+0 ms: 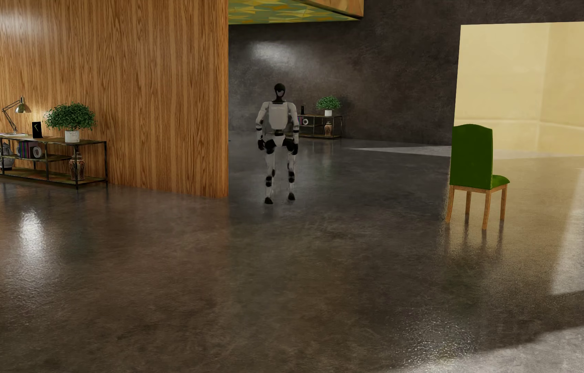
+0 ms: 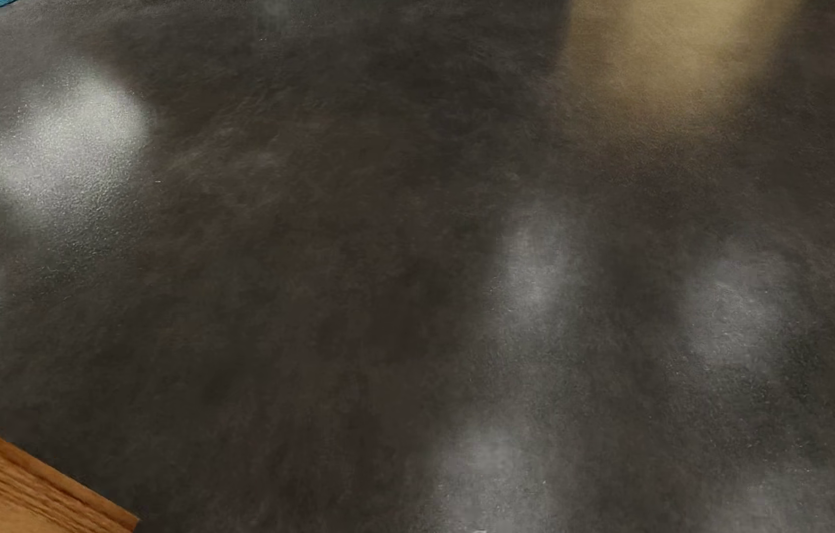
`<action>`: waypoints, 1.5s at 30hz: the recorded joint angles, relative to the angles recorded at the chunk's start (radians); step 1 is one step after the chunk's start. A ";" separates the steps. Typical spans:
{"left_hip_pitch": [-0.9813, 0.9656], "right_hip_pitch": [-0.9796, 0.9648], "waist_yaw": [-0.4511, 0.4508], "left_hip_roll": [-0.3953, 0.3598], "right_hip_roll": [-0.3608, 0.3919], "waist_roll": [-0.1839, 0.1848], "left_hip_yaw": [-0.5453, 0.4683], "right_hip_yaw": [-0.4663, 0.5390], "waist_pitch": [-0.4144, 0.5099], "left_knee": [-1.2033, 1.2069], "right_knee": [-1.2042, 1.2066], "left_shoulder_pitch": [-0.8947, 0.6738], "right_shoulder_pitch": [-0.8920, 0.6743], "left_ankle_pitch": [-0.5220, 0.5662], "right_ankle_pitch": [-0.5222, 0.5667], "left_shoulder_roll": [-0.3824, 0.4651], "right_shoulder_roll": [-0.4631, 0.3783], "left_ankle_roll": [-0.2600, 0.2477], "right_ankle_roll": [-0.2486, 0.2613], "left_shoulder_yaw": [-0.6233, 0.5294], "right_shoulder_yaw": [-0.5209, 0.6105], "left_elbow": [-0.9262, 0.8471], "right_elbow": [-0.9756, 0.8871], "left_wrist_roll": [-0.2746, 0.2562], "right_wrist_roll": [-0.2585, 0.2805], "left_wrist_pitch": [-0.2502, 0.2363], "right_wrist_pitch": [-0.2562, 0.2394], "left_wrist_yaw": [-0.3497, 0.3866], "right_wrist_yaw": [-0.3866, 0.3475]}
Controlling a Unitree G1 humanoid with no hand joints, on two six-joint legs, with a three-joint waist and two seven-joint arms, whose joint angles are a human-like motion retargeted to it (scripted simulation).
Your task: Avoid the corner
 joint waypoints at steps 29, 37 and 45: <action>-0.095 -0.030 -0.024 -0.077 -0.001 0.142 0.000 0.000 -0.012 -0.005 0.351 0.023 0.050 0.217 0.066 -0.005 -0.039 0.000 0.000 -0.046 -0.036 -0.018 0.057 0.000 0.000 0.000 0.000 0.000 0.000; 0.088 -0.303 -0.089 0.156 0.009 0.129 0.000 0.000 -0.101 0.217 0.026 0.018 0.056 0.851 0.012 0.001 -0.027 0.000 0.000 0.016 -0.064 -0.101 0.087 0.000 0.000 0.000 0.000 0.000 0.000; -0.620 0.592 0.294 0.094 0.053 0.025 0.000 0.000 0.014 0.354 -0.241 0.112 -0.222 0.065 -0.451 0.047 -0.116 0.000 0.000 -0.059 -0.160 0.205 -0.112 0.000 0.000 0.000 0.000 0.000 0.000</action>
